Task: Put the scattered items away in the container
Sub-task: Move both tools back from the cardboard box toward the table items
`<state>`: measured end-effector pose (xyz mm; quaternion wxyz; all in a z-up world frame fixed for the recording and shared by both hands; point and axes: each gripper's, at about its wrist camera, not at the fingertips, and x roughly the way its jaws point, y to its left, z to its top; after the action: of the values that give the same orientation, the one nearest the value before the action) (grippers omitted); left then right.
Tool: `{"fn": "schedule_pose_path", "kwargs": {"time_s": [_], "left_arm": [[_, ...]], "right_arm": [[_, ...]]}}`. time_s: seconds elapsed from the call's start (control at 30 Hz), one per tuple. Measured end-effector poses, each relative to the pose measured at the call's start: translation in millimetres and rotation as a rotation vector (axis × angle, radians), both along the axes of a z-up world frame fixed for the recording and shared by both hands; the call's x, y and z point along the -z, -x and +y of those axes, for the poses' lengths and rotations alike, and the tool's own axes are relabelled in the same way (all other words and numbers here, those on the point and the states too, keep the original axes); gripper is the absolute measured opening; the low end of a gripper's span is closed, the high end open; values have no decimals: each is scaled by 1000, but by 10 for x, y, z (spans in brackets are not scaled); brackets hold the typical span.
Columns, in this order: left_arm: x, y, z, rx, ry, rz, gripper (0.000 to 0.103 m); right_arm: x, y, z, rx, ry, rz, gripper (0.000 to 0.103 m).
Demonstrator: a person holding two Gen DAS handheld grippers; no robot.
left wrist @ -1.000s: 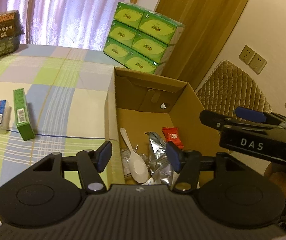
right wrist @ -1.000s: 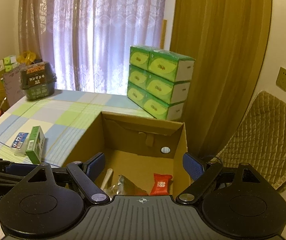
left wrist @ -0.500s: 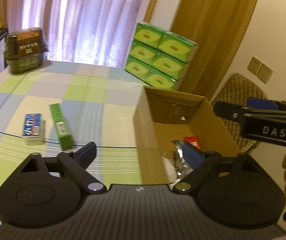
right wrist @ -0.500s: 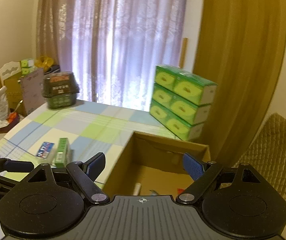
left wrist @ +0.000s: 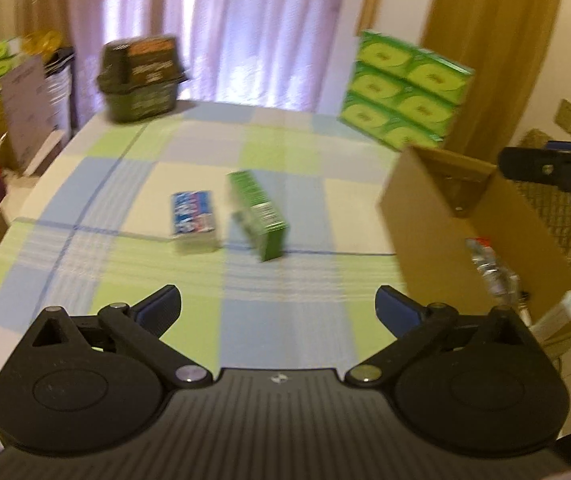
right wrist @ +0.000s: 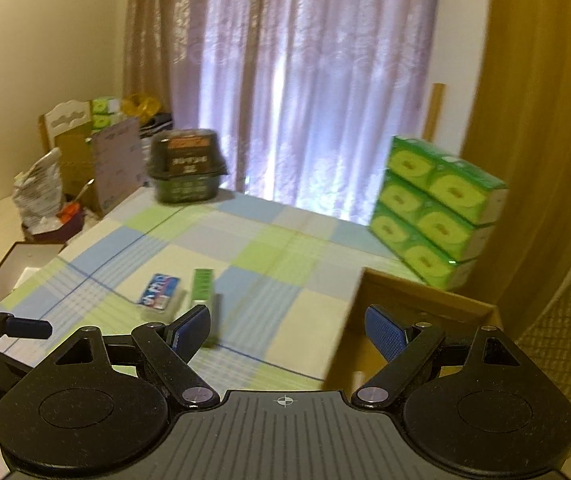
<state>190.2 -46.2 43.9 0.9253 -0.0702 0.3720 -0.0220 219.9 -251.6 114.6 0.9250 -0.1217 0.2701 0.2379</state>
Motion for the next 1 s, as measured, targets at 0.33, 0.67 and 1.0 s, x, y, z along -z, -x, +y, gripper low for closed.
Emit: {"fn": "schedule_pose_path", "kwargs": {"time_s": [0.33, 0.67, 1.0], "left_arm": [[249, -125, 637, -74, -34, 39, 101], [493, -550, 941, -63, -29, 68, 101], [695, -935, 942, -22, -44, 60, 101]], "right_arm": [[327, -152, 582, -94, 42, 67, 90], [670, -553, 901, -133, 64, 141, 89], [967, -1029, 1137, -155, 67, 193, 89]]}}
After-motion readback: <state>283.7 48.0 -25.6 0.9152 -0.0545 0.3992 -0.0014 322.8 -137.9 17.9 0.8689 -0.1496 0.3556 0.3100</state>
